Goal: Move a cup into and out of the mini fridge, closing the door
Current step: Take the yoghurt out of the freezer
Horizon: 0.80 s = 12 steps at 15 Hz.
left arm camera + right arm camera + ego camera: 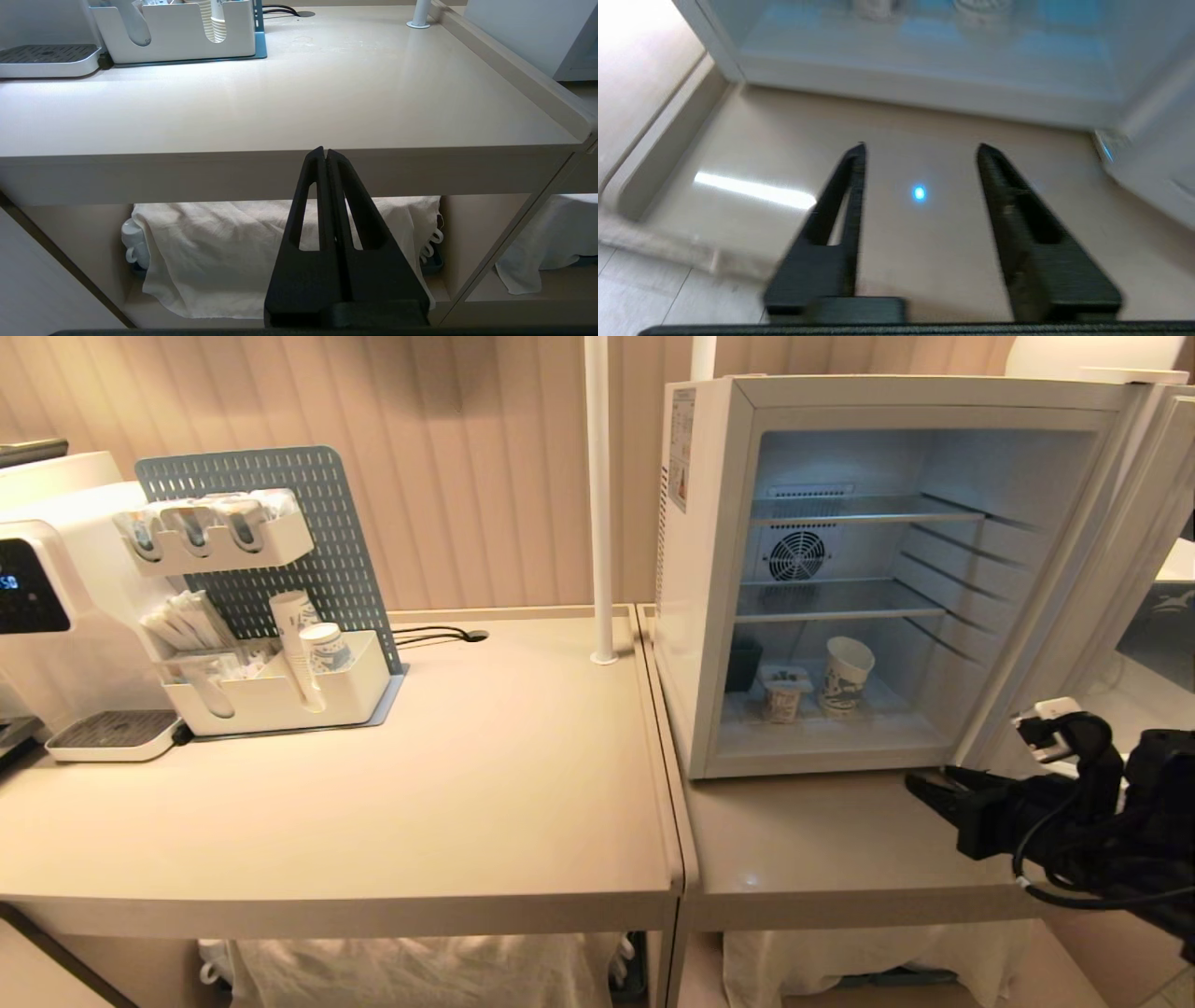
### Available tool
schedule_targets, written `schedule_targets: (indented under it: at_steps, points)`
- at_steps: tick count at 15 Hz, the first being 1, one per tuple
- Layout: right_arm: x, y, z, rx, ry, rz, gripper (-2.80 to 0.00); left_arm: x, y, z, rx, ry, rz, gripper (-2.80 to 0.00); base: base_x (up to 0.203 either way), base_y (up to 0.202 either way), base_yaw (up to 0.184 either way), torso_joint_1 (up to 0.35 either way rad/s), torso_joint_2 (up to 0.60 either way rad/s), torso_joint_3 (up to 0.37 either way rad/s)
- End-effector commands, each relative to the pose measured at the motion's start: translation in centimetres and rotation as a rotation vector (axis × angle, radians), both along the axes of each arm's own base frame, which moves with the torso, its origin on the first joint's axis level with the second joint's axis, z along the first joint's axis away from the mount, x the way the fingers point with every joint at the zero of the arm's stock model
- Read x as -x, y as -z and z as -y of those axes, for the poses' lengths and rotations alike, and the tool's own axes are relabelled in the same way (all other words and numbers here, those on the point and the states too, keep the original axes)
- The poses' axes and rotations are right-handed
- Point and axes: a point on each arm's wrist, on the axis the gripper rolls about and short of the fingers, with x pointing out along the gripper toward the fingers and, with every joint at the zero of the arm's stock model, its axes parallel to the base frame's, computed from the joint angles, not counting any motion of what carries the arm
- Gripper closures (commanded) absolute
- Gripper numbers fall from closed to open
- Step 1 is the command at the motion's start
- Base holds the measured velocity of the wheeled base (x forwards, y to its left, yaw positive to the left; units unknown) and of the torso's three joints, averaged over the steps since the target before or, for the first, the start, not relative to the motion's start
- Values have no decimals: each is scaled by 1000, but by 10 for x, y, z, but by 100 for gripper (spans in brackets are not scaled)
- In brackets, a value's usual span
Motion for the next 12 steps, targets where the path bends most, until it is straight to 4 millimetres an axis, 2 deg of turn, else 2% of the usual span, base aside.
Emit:
schedule_targets:
  at_steps: [1,2,6,12]
  points:
    - [-22,31,-18,-4,-57,29,-280,0,0,0,1,0,1,0,0,0,0,0,0,0]
    - [-27,32,-30,-3,-70,47,-280,0,0,0,1,0,1,0,0,0,0,0,0,0]
    - [-56,24,-53,6,-46,105,-280,0,0,0,1,0,0,0,0,0,0,0,0,0]
    - [-99,12,-66,13,-38,76,-280,0,0,0,2,0,0,0,0,0,0,0,0,0]
